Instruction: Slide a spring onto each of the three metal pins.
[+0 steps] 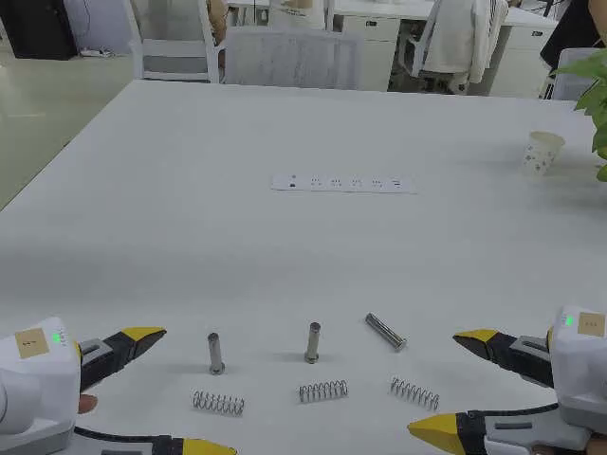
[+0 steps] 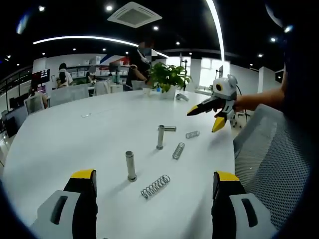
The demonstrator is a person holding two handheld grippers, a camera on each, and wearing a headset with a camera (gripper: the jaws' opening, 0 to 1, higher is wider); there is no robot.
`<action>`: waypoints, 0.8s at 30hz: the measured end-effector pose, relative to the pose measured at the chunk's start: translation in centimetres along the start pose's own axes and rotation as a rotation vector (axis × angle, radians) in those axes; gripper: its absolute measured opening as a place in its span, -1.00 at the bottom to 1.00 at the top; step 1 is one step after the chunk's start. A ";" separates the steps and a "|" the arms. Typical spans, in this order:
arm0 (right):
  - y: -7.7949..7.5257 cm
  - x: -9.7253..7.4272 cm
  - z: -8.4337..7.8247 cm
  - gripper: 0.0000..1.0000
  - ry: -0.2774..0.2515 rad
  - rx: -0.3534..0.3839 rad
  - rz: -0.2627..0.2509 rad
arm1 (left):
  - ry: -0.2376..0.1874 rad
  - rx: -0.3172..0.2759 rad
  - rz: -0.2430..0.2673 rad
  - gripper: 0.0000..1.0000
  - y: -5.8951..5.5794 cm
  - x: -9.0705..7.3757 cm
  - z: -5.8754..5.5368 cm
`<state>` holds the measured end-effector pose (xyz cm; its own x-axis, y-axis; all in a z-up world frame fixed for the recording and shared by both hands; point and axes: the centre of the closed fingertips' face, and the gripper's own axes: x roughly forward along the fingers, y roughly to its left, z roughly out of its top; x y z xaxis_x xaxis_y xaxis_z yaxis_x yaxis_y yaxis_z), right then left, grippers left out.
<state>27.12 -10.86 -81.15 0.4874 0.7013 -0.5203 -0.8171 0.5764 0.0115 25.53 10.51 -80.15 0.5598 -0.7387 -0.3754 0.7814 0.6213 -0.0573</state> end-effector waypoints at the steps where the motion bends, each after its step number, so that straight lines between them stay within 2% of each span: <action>1: 0.0 0.0 0.0 0.54 0.000 0.000 0.000 | 0.000 0.000 0.000 0.88 0.0 0.0 0.0; 24: 0.0 0.0 -0.2 0.53 0.009 -0.002 0.003 | 0.004 0.000 -0.001 0.87 -0.1 -0.1 -0.1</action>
<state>27.04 -10.95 -81.31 0.4821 0.6993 -0.5278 -0.8192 0.5734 0.0114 25.42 10.53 -80.18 0.5582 -0.7381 -0.3791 0.7818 0.6209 -0.0576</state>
